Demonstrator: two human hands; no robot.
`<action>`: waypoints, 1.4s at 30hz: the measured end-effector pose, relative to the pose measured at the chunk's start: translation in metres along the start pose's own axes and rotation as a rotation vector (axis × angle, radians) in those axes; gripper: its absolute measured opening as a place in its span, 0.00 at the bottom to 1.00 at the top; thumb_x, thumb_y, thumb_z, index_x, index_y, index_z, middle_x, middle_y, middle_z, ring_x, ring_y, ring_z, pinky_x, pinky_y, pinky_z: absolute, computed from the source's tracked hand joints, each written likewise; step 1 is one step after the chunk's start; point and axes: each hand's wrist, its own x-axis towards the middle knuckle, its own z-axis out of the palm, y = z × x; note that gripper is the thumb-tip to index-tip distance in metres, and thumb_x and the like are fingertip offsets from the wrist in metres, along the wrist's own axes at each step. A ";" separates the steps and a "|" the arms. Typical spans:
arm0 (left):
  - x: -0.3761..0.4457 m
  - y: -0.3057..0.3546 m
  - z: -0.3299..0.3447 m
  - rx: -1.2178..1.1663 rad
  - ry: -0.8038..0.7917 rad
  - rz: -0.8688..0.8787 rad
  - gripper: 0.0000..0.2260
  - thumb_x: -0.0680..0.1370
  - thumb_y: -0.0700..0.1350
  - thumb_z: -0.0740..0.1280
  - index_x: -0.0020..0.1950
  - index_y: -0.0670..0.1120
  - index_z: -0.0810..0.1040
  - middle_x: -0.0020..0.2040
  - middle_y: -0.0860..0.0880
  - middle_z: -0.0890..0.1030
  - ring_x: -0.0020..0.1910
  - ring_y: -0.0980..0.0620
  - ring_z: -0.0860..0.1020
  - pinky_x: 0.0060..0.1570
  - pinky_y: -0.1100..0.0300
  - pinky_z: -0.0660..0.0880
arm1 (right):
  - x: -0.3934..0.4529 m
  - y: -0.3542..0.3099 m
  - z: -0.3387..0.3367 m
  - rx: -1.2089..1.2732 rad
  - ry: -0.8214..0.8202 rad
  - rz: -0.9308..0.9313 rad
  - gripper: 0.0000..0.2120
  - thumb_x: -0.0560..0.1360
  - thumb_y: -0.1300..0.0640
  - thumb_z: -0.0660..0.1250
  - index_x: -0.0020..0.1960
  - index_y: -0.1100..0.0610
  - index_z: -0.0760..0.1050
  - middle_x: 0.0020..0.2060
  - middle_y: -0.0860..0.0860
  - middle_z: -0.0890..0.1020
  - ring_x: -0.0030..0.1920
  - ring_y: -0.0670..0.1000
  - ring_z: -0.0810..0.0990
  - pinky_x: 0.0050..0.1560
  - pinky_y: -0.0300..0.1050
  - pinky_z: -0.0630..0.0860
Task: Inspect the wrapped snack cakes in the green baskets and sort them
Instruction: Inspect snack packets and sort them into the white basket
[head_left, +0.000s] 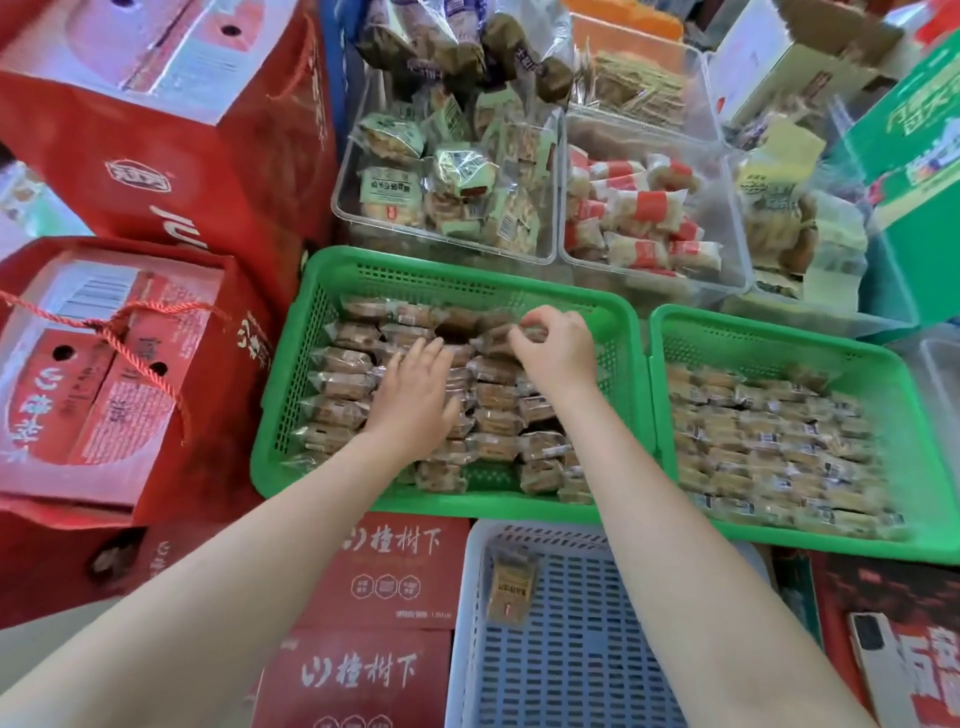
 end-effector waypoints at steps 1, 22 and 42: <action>0.008 0.000 -0.001 0.018 0.000 0.019 0.29 0.85 0.54 0.55 0.83 0.47 0.48 0.83 0.48 0.51 0.82 0.49 0.47 0.80 0.50 0.42 | 0.003 0.001 0.007 -0.062 -0.010 -0.036 0.11 0.77 0.52 0.68 0.56 0.55 0.81 0.51 0.53 0.75 0.52 0.56 0.75 0.50 0.43 0.69; 0.035 -0.004 0.031 0.234 0.082 0.240 0.33 0.80 0.66 0.37 0.83 0.54 0.43 0.83 0.48 0.40 0.81 0.44 0.36 0.77 0.44 0.34 | 0.040 0.015 0.028 -0.294 0.058 -0.319 0.07 0.78 0.63 0.65 0.51 0.65 0.79 0.49 0.61 0.79 0.53 0.61 0.74 0.54 0.52 0.71; 0.051 -0.002 0.017 0.257 -0.111 0.157 0.31 0.80 0.70 0.41 0.82 0.63 0.47 0.83 0.47 0.41 0.80 0.42 0.33 0.77 0.39 0.35 | 0.054 0.009 0.029 -0.578 -0.247 -0.274 0.13 0.80 0.62 0.65 0.63 0.60 0.69 0.63 0.62 0.67 0.47 0.64 0.79 0.38 0.50 0.69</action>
